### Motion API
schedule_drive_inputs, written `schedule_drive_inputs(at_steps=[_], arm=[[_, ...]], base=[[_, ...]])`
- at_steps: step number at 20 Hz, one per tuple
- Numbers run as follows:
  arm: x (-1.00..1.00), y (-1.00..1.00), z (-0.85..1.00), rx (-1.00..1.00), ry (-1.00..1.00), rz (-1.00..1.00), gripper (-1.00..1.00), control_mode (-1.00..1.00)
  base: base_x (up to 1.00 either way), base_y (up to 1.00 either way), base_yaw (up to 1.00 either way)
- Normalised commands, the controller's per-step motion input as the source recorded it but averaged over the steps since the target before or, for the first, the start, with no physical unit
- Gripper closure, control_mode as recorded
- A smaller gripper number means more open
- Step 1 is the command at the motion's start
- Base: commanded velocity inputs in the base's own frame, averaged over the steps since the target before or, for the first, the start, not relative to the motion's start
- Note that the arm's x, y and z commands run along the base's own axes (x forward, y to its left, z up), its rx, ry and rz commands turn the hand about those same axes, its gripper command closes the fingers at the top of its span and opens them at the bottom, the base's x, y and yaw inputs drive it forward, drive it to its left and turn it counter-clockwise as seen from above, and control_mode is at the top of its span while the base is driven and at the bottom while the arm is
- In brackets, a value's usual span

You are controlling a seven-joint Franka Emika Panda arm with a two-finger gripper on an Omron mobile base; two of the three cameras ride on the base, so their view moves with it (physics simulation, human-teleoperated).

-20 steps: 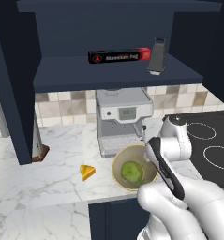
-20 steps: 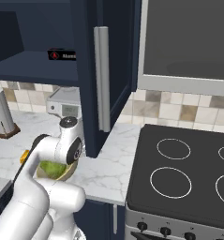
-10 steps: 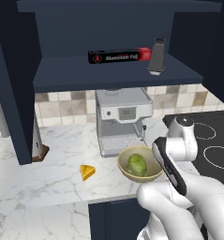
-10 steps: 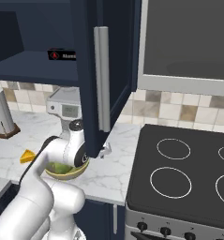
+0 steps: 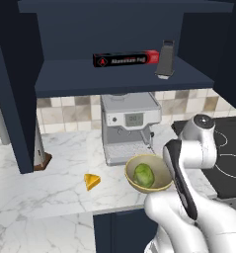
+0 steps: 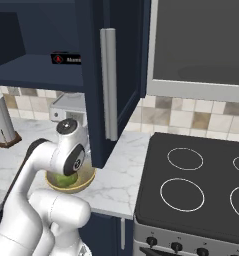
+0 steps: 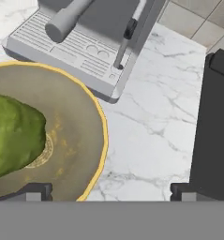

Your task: Pick the cheese from the fridge and the cheese grater from the cabinet and place them next to the salad bowl.

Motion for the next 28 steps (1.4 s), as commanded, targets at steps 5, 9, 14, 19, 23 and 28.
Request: schedule_drive_inputs(at_steps=[5,9,14,19,23,28], arm=[[-0.41,0.0,0.72,0.0,-0.15,0.0,-1.0,-1.0],[-0.33,0.08,0.8,0.0,-0.24,-0.03,-1.0,-1.0],[-0.09,0.27,0.68,0.0,-0.24,-0.1,-1.0,-1.0],[0.0,0.26,0.63,0.01,-0.07,-0.17,-1.0,-1.0],[-0.01,0.04,0.74,0.01,-0.09,-0.08,-1.0,-1.0],[-0.02,0.09,0.77,0.02,-0.15,-0.01,-1.0,-1.0]], base=[[0.0,0.0,0.0],[0.0,0.0,0.0],[0.0,0.0,0.0],[0.0,0.0,0.0],[0.0,0.0,0.0],[0.0,0.0,0.0]])
